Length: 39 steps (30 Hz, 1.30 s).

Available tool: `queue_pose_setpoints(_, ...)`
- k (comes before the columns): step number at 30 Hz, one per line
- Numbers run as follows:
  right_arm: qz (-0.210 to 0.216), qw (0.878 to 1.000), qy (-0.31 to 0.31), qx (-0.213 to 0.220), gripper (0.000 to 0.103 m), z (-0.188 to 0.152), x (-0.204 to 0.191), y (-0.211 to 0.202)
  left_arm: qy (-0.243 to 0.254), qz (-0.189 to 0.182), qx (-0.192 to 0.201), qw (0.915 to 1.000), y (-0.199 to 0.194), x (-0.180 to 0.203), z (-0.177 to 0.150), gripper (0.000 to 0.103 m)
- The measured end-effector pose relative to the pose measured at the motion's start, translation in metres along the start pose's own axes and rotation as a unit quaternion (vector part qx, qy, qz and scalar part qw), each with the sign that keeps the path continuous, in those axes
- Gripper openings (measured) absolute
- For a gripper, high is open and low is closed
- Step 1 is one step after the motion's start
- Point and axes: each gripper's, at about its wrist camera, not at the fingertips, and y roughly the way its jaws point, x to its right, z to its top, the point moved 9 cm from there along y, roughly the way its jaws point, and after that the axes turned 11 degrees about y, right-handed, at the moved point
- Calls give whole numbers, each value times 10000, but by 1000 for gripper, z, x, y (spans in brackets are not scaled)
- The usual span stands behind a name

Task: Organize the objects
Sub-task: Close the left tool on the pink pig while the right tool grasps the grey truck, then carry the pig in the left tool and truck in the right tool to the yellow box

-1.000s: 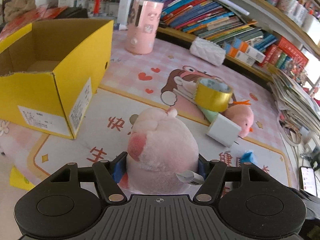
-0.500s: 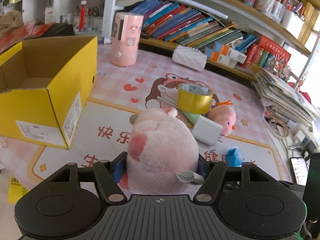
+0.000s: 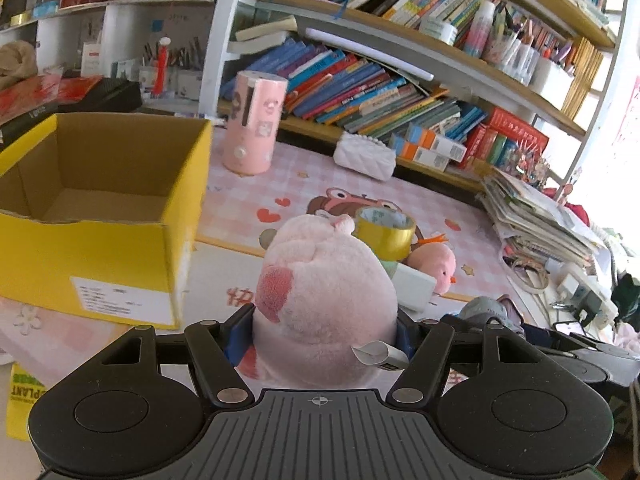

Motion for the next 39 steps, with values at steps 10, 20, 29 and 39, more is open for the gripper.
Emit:
queue_pose_setpoints(10,196,9998,-81,-22,64,-26,-78,-29,-281,146,-16,9995,-44,-75,-19,67)
queue_pose_setpoints(20,529,9976,-402,-203,64,-65,-154,-52,-565,365,-66,9977,-81,-140,-43,67)
queue_pose_setpoints(29,708,9963,-403,-270,64,-92,-197,-66,-595,529,-46,9968,-110,-177,-60,67)
queue_pose_setpoints(39,815,9953,-470,-231,64,-106,-225,-81,-637,550,98,9964,-128,-197,-64,67)
